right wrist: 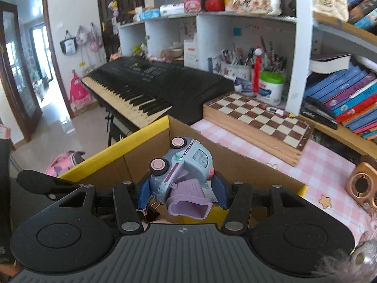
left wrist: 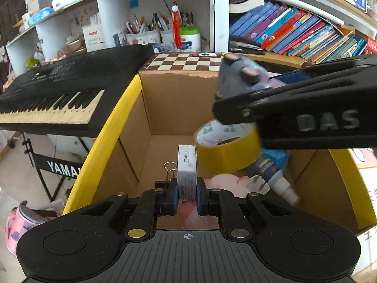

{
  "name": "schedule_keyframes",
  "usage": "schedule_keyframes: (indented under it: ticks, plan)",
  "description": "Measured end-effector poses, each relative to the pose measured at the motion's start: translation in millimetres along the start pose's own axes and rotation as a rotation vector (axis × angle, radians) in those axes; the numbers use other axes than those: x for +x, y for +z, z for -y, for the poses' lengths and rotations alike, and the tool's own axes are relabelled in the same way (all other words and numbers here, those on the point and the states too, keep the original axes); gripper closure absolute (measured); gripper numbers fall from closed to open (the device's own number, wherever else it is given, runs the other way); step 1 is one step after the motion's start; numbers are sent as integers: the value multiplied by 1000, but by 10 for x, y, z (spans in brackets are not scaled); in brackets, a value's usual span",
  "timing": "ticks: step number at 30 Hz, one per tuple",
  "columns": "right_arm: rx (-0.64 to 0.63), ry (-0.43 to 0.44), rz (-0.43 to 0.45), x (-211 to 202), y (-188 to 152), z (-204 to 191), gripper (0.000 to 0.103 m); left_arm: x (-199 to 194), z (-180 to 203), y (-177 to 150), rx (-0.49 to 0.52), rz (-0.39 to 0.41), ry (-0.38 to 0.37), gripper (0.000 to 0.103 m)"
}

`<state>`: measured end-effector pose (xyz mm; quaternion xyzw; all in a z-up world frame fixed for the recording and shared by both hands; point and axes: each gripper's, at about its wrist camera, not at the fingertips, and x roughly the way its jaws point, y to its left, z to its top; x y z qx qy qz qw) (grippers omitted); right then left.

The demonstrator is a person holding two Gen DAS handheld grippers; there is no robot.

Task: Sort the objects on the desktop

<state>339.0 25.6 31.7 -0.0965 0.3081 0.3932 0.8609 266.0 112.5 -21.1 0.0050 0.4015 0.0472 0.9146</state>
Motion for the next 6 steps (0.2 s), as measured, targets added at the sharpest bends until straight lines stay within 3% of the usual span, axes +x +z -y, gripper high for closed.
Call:
schedule_keyframes:
  ticks: [6]
  plan:
    - [-26,32,-76,269,45,6,53,77,-11,27,-12,-25,15,89]
